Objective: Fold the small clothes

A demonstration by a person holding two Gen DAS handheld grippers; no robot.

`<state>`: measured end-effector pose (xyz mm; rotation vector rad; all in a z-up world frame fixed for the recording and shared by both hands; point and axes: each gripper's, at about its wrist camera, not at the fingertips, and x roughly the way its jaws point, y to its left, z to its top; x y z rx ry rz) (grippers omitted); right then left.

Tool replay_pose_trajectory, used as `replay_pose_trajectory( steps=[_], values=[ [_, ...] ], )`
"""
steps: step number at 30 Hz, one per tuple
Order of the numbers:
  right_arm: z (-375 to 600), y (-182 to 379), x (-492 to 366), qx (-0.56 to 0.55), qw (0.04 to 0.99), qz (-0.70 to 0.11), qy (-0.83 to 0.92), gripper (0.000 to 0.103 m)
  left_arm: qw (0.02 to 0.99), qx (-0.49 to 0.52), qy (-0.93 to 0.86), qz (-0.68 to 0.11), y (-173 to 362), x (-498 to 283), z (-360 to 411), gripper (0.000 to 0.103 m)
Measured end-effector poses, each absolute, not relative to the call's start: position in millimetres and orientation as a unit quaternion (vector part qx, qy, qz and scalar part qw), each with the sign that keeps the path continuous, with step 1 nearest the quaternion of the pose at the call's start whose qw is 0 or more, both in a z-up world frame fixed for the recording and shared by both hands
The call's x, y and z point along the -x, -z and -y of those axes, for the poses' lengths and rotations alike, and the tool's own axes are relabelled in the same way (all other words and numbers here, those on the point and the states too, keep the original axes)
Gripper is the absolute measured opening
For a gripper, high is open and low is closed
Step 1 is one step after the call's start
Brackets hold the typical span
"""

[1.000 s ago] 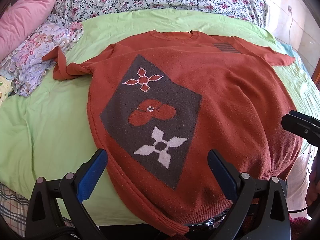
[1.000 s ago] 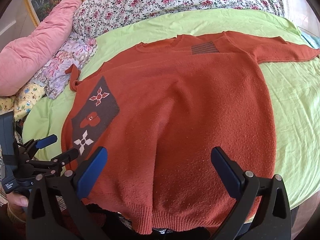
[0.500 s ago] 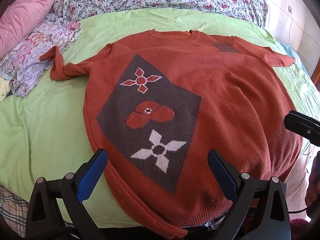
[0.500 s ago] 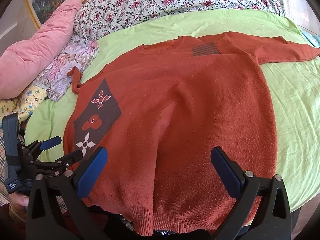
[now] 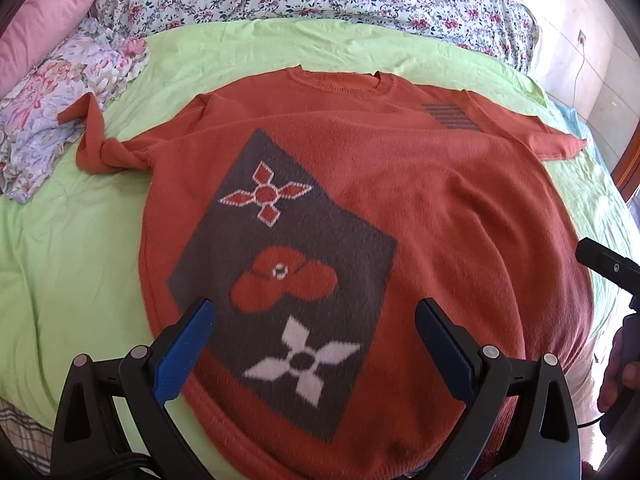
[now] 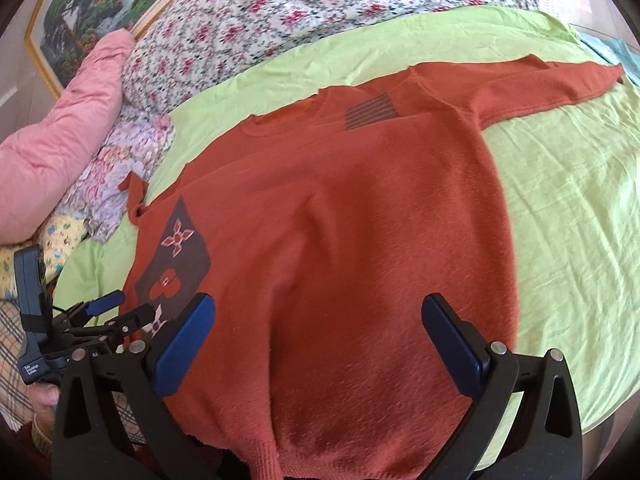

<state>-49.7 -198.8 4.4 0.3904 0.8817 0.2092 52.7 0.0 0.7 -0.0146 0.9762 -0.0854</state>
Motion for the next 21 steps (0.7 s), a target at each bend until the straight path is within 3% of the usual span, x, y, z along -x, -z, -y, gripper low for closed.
replay_pose_trajectory(
  steps=[12, 21],
  values=[
    [329.9, -14.5, -5.7, -0.278, 0.879, -0.386, -0.043, 0.097, 0.890, -0.005, 0.031, -0.454, -16.5, -113.3, 3.8, 0.100],
    [479.2, -34.0, -63.6, -0.289, 0.892, -0.340, 0.068, 0.082, 0.894, -0.002, 0.020, -0.447, -27.2, -157.3, 9.2, 0.100]
  ],
)
